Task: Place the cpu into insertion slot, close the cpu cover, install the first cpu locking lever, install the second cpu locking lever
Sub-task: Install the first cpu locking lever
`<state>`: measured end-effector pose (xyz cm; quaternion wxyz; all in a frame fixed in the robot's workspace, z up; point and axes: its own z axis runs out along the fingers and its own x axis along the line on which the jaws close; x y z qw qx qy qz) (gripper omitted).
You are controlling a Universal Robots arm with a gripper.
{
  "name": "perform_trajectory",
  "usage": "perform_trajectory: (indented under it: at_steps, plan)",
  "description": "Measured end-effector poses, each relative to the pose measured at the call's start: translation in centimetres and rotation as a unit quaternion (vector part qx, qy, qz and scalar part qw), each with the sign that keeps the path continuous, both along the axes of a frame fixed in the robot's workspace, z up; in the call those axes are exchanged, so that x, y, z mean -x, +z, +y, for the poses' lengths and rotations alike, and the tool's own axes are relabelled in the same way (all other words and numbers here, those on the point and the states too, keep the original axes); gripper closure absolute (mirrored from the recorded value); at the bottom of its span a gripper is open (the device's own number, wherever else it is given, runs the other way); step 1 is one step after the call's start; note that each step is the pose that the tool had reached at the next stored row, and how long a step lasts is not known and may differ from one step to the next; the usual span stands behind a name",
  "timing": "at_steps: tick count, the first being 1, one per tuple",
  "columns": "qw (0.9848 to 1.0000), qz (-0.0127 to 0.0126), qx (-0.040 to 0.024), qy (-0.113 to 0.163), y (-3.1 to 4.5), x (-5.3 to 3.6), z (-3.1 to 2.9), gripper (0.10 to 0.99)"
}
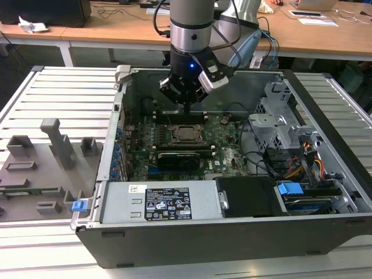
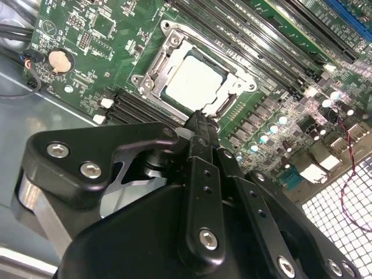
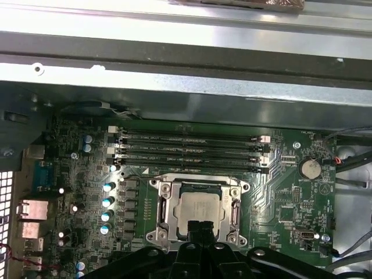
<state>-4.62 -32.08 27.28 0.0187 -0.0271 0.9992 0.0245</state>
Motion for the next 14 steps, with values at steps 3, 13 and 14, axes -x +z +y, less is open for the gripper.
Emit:
perform_trajectory:
  at_steps: [3,13,14]
  plan:
    - [1.0,0.0,-0.0001,0.0,0.0,0.27,0.0,0.98]
    - [0.9997,0.0,-0.0001,-0.023,-0.11,0.93,0.0,0.98]
    - [0.9997,-0.0001,-0.0002,-0.023,-0.12,1.05,0.0,0.98]
